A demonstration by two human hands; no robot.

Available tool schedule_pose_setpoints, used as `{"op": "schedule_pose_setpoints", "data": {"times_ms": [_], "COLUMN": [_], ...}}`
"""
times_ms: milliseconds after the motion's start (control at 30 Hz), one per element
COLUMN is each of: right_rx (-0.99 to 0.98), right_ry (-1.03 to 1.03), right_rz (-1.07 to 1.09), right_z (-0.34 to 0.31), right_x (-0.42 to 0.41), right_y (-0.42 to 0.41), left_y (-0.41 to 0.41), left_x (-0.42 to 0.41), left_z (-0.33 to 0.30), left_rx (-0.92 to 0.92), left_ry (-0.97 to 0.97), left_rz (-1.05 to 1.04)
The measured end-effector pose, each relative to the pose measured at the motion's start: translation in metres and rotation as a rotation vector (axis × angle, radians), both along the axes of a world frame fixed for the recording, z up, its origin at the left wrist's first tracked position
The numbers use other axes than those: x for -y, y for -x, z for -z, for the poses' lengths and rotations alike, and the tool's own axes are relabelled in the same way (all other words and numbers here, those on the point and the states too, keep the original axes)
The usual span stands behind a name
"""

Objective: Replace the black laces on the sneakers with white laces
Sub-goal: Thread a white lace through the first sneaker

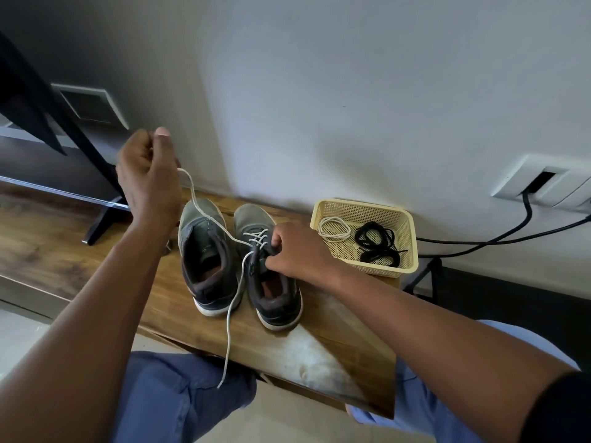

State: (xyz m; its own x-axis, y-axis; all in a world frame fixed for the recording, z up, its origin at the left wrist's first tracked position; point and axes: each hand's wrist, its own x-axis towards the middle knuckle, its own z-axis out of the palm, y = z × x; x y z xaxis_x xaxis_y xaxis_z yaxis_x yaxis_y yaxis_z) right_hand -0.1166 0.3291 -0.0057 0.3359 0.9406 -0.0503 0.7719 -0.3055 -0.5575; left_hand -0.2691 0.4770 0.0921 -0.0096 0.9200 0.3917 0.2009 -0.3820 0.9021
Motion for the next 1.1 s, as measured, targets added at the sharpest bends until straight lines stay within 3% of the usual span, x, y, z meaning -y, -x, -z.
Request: {"op": "schedule_pose_setpoints", "data": {"times_ms": [200, 400, 500, 600, 767, 1100], "right_rx": [-0.038, -0.086, -0.120, -0.191, -0.438, -0.716], "right_ry": [-0.029, -0.065, -0.069, -0.042, 0.020, 0.135], "right_rz": [0.030, 0.044, 0.043, 0.070, 0.218, 0.405], "right_z": [0.003, -0.002, -0.002, -0.004, -0.010, -0.016], "right_x": [-0.004, -0.006, -0.007, -0.005, -0.004, -0.002], "right_y": [0.000, -0.004, -0.002, -0.002, -0.005, -0.008], "left_y": [0.007, -0.006, -0.007, -0.003, -0.002, -0.007], "left_x": [0.003, 0.020, 0.020, 0.016, 0.013, 0.026], "left_z": [0.002, 0.017, 0.020, 0.019, 0.019, 0.015], "left_rx": [-0.040, -0.251, -0.169, -0.025, 0.185, 0.270], "left_ry": [0.090, 0.481, 0.736, 0.866, 0.856, 0.633], "left_rz": [0.281, 0.669, 0.795, 0.875, 0.910, 0.830]}}
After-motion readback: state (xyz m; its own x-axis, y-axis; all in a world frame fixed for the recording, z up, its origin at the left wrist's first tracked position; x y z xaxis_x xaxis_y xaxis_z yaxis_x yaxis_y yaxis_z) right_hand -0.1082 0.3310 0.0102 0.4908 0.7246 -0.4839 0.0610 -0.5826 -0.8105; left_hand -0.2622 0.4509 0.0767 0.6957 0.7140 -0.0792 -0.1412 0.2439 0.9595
